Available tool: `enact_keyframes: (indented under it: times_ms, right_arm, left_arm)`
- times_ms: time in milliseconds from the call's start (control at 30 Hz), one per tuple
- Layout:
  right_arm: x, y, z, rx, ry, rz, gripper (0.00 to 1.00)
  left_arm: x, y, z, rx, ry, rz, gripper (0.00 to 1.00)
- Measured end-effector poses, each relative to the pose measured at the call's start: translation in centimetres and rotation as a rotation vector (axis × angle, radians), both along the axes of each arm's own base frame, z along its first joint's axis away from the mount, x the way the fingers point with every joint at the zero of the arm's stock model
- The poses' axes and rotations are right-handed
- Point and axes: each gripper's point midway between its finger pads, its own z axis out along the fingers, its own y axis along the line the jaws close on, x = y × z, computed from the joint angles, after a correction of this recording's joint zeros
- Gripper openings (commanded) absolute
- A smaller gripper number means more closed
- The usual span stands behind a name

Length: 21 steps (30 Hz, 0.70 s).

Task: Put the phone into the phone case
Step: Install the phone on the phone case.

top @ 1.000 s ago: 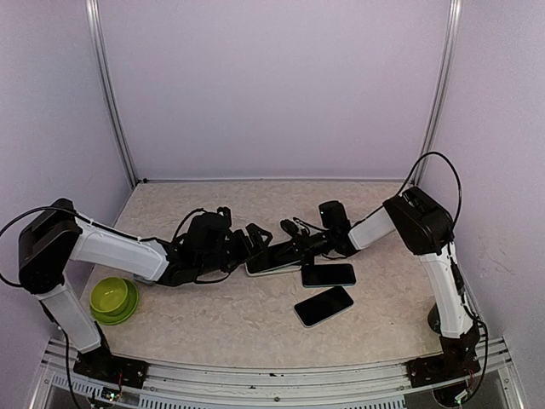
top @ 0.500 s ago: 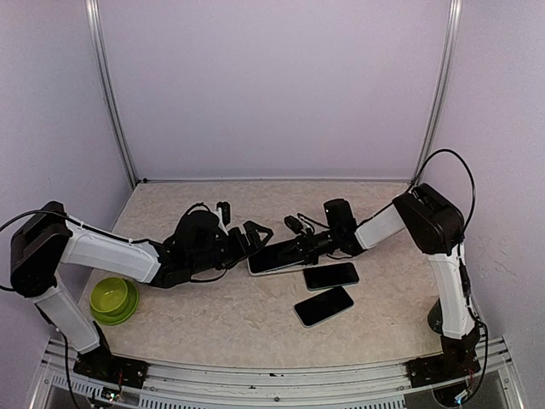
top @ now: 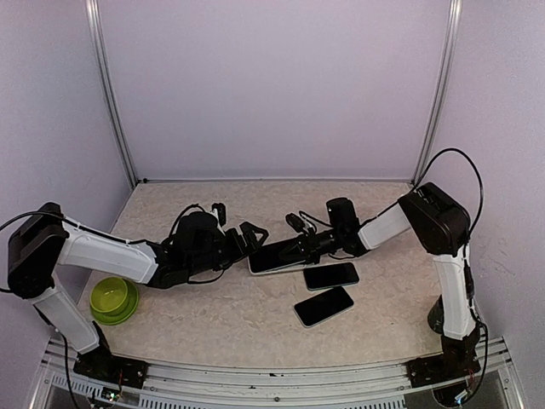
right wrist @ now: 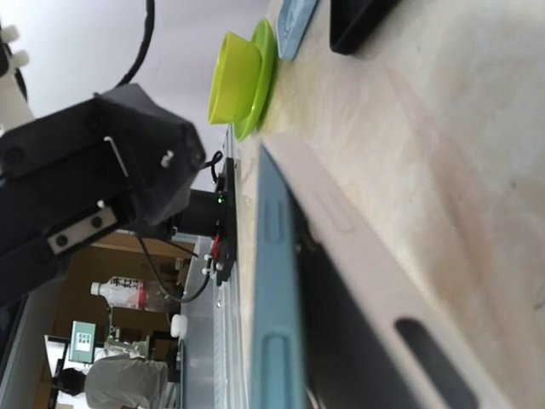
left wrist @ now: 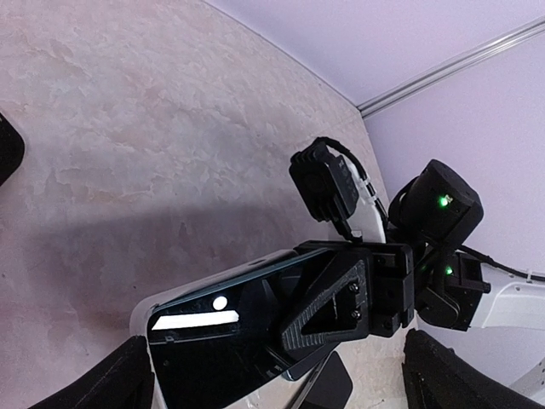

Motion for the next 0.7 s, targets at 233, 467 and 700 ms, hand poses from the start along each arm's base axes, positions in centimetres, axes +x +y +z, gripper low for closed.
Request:
enact_keyframes:
  times_ms: [233,467,700]
  right_arm:
    - [0.3,0.1,1.7,0.021,-0.057,-0.009,0.00]
    - [0.2,0.0,4.0,0.053,-0.125,-0.008,0.00]
    - [-0.6,0.5,4.5,0.069,-0.150,0.011,0.00]
  left_arm:
    - [0.1,0.4,0.2,0.006,-0.005,0.019,0.99]
    - [0.3,0.5,0.0,-0.003,0.005,0.004,0.99]
    - [0.0,-0.2,-0.3,-0.031,0.007,-0.042,0.98]
